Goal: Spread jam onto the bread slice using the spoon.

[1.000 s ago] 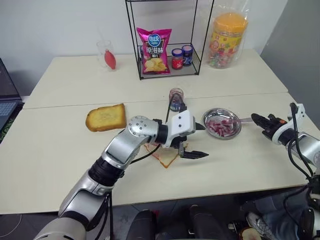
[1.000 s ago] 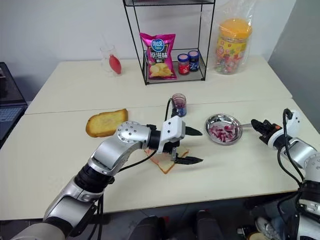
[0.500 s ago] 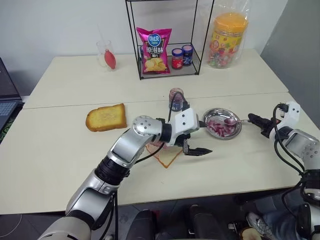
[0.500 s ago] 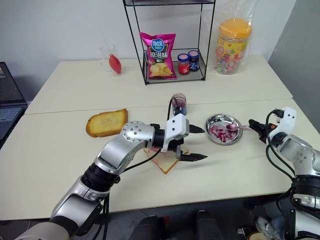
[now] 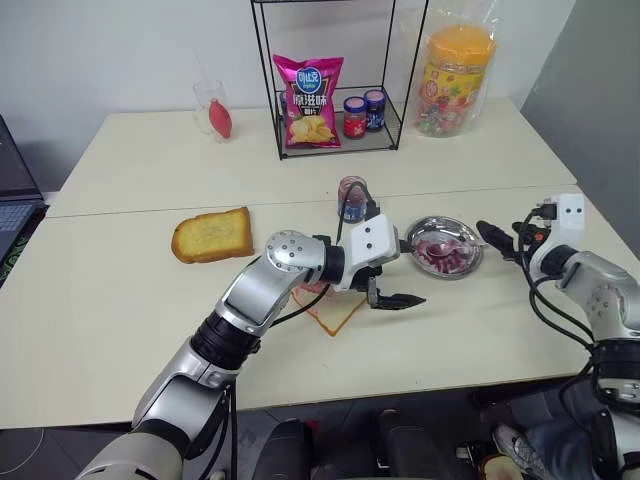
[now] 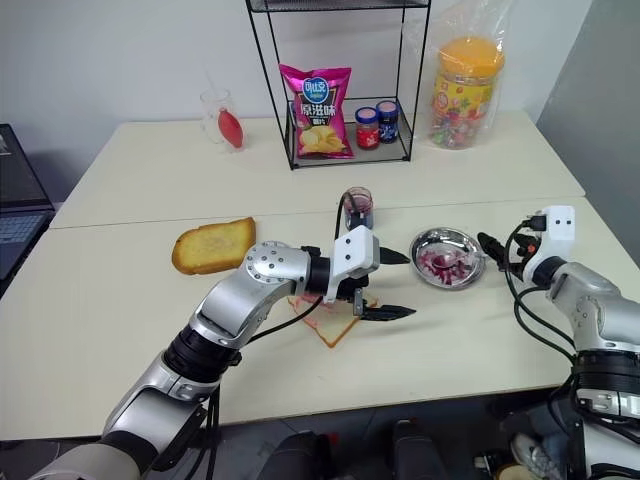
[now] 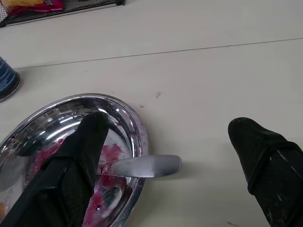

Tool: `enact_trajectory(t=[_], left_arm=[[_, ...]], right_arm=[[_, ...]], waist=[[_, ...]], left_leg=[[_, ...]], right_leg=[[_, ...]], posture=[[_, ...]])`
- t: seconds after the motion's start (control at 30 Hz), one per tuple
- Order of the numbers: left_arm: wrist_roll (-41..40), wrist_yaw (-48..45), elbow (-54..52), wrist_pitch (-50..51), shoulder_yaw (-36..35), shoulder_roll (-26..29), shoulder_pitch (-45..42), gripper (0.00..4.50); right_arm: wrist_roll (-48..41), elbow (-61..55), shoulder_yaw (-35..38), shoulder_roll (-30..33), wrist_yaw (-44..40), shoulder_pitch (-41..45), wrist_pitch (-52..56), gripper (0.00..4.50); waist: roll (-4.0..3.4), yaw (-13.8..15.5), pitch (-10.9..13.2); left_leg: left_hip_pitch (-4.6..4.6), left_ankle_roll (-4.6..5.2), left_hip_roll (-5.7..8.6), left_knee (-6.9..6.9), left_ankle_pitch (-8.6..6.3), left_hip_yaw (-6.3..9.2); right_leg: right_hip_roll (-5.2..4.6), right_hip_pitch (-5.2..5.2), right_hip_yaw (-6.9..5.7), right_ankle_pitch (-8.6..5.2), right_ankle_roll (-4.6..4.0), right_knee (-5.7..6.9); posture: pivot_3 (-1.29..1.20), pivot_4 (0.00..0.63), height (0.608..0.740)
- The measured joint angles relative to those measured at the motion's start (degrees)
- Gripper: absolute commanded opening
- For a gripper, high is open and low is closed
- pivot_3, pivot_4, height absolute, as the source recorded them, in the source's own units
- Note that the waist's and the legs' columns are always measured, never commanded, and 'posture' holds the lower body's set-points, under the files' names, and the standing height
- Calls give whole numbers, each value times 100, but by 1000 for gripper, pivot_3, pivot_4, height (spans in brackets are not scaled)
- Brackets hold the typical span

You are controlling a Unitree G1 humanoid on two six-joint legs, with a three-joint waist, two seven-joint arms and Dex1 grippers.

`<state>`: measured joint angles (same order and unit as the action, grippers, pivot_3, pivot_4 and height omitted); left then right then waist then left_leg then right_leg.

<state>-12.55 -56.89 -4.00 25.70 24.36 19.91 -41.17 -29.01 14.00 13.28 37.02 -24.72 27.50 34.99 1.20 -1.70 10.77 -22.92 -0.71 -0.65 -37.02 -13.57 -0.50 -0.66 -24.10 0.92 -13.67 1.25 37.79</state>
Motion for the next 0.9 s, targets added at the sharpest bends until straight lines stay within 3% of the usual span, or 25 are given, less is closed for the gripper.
enact_trajectory(t=[0.3,0.67,0.77,0.9], left_arm=[[-18,271,-99,11,-439,133,49,4500],[-421,112,-1549,583,-1474,1703,1070,4500],[-412,346,-1703,678,-2299,2229,1852,4500],[-536,525,-1748,981,-2957,2443,2474,4500]], right_arm=[[39,-640,469,-64,-65,-121,-595,4462],[-814,-3116,488,68,-760,-1082,-48,4462],[-809,-3835,426,322,-1057,-1853,-53,4462],[-811,-4358,328,528,-1321,-2531,-2,4462]], waist=[[0,-4,0],[0,3,0],[1,5,0],[1,11,0]], left_leg=[[1,0,-4,2,0,5],[6,-1,-2,-6,0,7],[4,-1,-7,2,0,12],[4,-1,-2,-2,0,12]], right_leg=[[2,-1,-4,0,0,2],[-4,4,-6,3,4,7],[-6,2,-11,1,2,0],[-12,3,-13,0,1,2]], posture=[[0,150,740],[0,150,740],[0,150,740],[0,150,740]])
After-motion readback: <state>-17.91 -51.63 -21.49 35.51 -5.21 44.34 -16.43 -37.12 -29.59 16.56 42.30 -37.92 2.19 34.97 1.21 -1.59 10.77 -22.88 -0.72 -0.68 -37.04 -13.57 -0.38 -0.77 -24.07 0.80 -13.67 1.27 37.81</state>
